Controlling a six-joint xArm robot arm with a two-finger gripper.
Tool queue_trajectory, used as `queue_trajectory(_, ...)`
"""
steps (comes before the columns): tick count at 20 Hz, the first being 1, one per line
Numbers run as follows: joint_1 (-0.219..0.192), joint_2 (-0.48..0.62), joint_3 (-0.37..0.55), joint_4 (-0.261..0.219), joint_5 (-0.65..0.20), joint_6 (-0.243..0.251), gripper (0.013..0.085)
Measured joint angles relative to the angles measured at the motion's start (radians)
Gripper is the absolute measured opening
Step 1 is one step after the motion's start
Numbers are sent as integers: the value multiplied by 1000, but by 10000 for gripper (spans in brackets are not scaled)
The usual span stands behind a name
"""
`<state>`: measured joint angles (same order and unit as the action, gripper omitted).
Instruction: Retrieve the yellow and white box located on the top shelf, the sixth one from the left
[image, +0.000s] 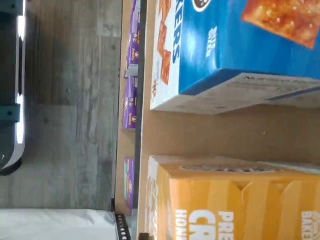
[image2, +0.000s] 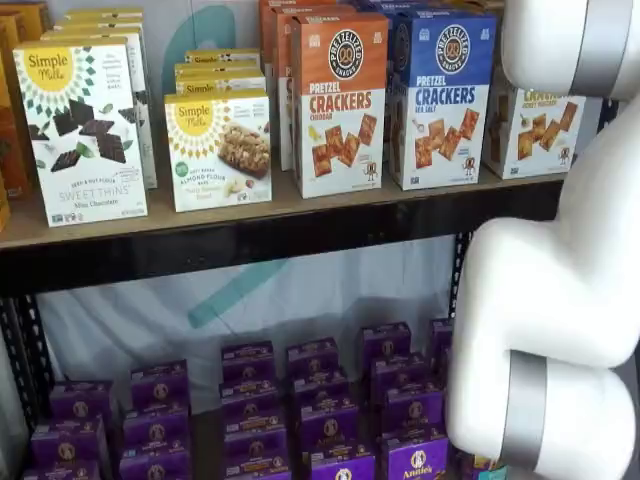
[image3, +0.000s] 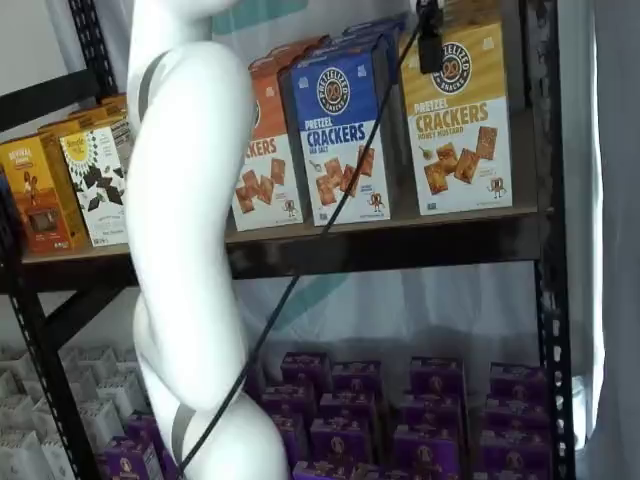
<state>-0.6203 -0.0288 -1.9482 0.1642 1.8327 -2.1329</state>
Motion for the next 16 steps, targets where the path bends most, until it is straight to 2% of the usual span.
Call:
queue_trajectory(4,3,-6,7,-6,0,1,730)
queue_trajectory(7,4,-13,16,-7,-4,2,650)
queue_trajectory(8,5,-15,19,-6,-5,2,650)
queue_trajectory(9,6,-19,24,-6,-9,3,610)
queue_trajectory(14,10,-34,46,-7,-26,5,610)
queue_trajectory(15,11,-36,50,-7,-29,5,570)
queue_trajectory(16,12,-39,55,-8,-32,6,570)
